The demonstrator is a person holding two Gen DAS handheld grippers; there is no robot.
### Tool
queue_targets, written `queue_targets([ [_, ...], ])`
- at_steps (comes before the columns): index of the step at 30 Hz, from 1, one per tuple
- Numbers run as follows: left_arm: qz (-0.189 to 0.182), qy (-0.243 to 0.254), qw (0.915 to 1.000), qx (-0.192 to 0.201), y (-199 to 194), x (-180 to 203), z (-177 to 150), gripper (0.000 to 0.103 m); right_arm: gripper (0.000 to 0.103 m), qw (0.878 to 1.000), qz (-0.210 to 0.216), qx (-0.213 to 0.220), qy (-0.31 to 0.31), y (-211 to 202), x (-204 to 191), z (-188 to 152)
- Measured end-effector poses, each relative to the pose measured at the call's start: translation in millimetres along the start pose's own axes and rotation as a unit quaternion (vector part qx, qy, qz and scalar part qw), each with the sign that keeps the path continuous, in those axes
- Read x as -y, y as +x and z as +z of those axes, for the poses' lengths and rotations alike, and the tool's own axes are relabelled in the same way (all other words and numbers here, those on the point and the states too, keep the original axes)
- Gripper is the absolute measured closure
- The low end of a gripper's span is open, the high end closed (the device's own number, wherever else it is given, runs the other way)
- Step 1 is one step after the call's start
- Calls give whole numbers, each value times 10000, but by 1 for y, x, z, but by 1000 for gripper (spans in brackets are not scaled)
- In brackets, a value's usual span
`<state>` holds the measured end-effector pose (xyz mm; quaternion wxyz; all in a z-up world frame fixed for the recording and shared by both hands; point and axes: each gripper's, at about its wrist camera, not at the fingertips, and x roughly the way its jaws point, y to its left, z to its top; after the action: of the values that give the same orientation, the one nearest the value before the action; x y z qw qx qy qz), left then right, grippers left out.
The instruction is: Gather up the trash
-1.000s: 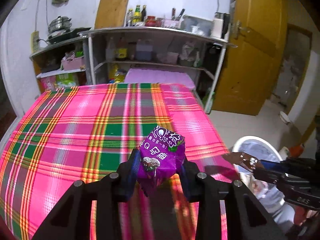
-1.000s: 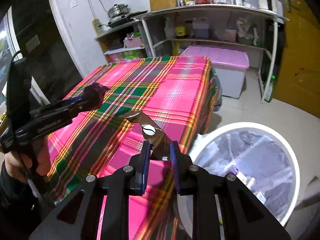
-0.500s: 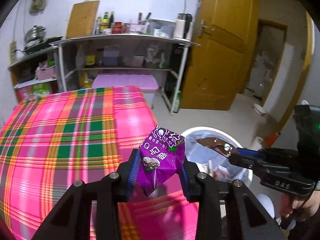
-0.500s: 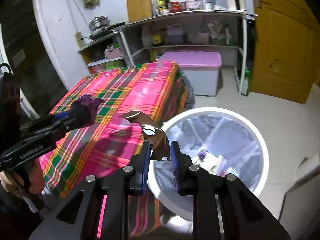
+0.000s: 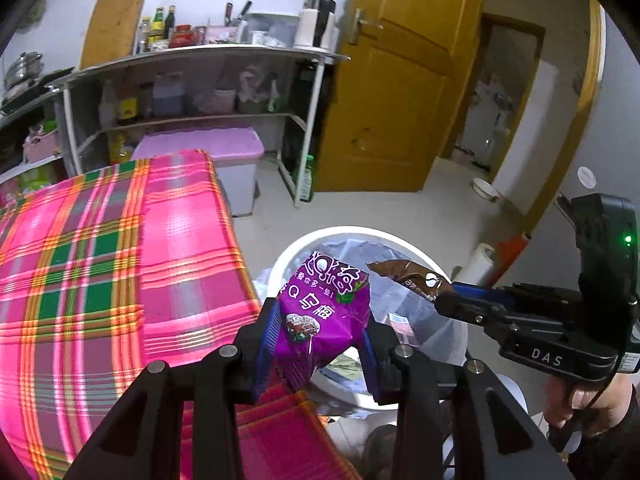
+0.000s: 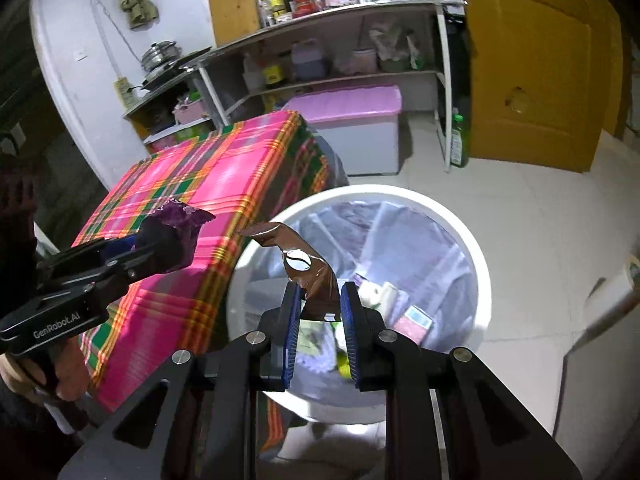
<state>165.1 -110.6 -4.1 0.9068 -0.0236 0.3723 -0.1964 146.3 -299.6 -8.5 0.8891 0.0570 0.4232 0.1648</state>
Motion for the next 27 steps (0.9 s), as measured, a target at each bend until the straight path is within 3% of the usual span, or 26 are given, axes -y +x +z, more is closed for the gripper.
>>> queue_targets([
  [15, -232, 121, 9979, -594, 57, 21, 0, 64, 81, 9992, -103, -324, 212, 23, 29, -9],
  [19, -235, 110, 9972, -700, 66, 20, -1, 58, 70, 9993, -128, -295, 198, 22, 30, -9],
  [27, -219, 74, 9976, -658, 65, 20, -3, 57, 69, 9994, -217, -202, 174, 12, 25, -10],
])
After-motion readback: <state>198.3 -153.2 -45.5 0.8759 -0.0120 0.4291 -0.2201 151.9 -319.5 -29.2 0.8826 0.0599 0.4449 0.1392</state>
